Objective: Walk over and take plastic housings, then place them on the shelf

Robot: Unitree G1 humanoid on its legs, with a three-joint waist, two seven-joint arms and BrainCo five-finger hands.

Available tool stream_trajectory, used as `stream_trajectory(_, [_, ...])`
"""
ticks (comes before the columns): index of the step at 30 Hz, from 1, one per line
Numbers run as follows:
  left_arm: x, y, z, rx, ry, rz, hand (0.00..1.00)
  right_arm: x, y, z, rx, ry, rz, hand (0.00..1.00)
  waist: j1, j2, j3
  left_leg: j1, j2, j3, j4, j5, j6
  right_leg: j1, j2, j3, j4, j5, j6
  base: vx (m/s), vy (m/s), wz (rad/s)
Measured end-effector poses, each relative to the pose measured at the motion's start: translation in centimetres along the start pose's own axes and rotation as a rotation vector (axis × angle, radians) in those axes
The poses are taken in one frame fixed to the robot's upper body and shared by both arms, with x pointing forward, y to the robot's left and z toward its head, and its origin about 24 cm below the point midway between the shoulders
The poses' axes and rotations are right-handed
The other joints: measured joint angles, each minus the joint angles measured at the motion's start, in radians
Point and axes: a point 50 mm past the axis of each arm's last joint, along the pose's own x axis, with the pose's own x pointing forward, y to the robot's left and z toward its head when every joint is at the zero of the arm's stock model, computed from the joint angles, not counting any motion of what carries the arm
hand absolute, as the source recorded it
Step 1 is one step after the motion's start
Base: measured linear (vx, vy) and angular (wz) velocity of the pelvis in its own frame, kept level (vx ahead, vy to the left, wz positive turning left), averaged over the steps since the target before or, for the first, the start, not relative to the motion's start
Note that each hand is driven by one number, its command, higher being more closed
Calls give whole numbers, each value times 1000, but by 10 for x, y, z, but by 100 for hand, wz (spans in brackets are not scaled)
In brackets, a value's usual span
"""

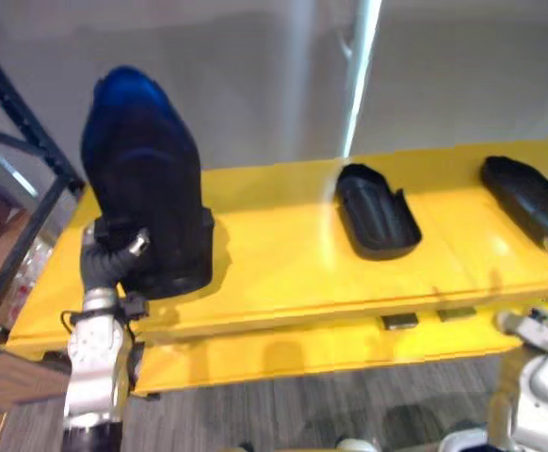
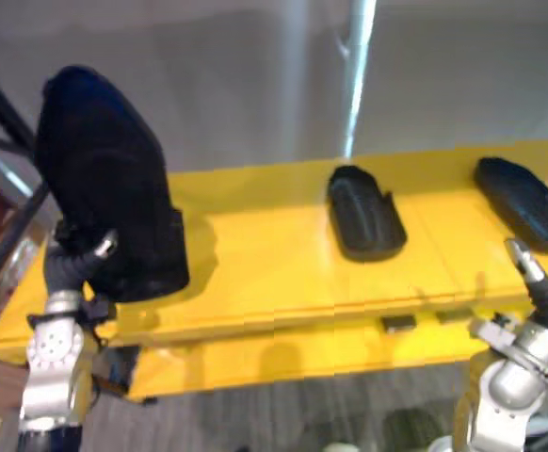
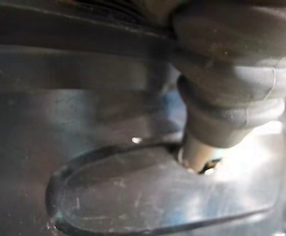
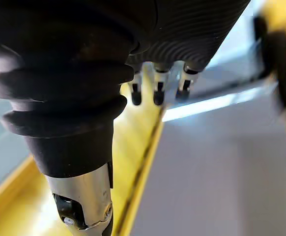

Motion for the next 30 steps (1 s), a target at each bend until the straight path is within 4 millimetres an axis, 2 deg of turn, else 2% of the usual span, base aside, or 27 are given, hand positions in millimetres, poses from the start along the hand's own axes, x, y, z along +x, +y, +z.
stream_trajectory(3, [16,-7,-11,-93,92,-9,100,-9,-5,-4,20,44,34,0,-30,8,-3,23,1,34,-13,0,-1,-1,6,30,-3,4,3,35,19,-40])
stream_trajectory(5, [36,-8,-16,-102,160,-5,100,-13,0,-7,41,70,102,0,-62,12,-2,36,5,61,-22,0,-1,-2,19,54,-17,14,1,-10,3,-33])
stream_trajectory(8, [61,-10,-11,-64,205,-6,100,-17,10,-10,76,94,179,0,-80,19,1,35,9,94,-26,0,-1,-16,26,86,-35,33,0,-25,1,-30])
stream_trajectory(11, [74,-22,-11,-52,280,-8,100,-20,16,-13,89,123,232,0,-97,36,8,36,8,108,-31,1,-1,-17,31,103,-52,43,3,-18,1,-15])
stream_trajectory(13, [75,-25,-20,-31,345,0,100,-23,19,-16,98,145,254,0,-109,41,7,37,8,112,-35,1,-2,-17,32,106,-58,46,2,10,6,-9])
stream_trajectory(15, [70,-24,-40,-1,478,56,100,-25,23,-20,115,187,280,0,-122,39,8,49,14,126,-45,3,-6,-17,39,121,-63,48,1,38,0,-16])
stream_trajectory(18, [65,-24,-53,29,572,116,100,-29,24,-23,105,223,304,0,-130,38,10,49,16,140,-46,3,-6,-17,41,126,-68,49,-1,14,-12,-10])
stream_trajectory(24, [69,-27,-53,94,640,178,100,-38,29,-29,109,298,343,0,-133,25,36,47,16,141,-46,3,-6,-17,40,126,-71,51,-3,-6,-1,0])
stream_trajectory(30, [68,-23,-57,158,686,225,100,-39,30,-27,110,300,348,0,-135,25,43,47,16,142,-46,3,-6,-17,41,126,-74,52,-3,0,0,0])
